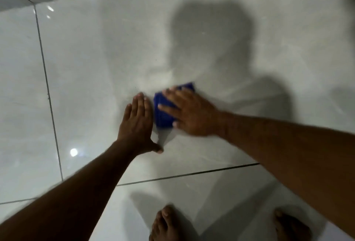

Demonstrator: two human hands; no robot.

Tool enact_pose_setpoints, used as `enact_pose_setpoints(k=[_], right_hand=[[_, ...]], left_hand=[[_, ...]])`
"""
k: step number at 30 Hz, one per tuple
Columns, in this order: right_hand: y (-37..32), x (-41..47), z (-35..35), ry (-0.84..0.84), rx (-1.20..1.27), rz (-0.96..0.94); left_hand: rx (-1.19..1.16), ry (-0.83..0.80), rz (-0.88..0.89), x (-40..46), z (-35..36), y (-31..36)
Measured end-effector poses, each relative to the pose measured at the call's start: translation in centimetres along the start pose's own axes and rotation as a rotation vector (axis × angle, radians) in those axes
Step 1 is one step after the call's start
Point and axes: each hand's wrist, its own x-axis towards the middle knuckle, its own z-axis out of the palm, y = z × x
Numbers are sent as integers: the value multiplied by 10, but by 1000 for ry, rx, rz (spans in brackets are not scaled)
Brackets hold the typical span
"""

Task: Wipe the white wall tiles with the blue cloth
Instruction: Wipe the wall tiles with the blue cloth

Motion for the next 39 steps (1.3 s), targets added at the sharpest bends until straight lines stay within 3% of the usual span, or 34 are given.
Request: enact_pose_setpoints(k=[3,5,7,9,12,13,16,18,23,26,27,29,31,32,36,37,39], right_hand=[[54,59,-11,200,11,503],[31,55,-3,256,72,666],[-23,15,13,225,111,657],[-65,-36,19,115,144,527],[-26,-30,13,100,101,371],[-2,-3,8,152,48,399],[65,79,-12,251,15,716],[55,79,-10,277,65,822],[-80,-70,12,79,139,634],[-39,-103,10,2,27,432],[-16,-95,8,17,-13,453],[20,-58,1,98,0,710],[17,-14,-1,192,89,1004],[1,-3,0,223,111,1025],[-71,-74,9,8,119,459],[-67,-106,8,-26,94,380],[-38,-164,6,-29,29,429]], left_hand=[[0,3,9,4,4,-5],[-20,-1,23,3,6,-8],[-41,-10,21,1,4,-7],[-59,-20,12,0,0,-4],[-59,-21,18,5,1,-2],[-58,-29,25,5,3,-4],[-34,3,40,6,10,-13],[-36,-6,43,7,10,-12],[-22,-55,11,2,-7,-2],[22,-73,12,3,-11,2],[21,-78,7,4,-10,3],[24,-67,4,6,-6,2],[35,-69,1,6,-6,3],[47,-58,1,5,-7,4],[103,13,74,-16,-8,22],[88,5,99,-25,-5,30],[49,-48,156,-36,2,51]])
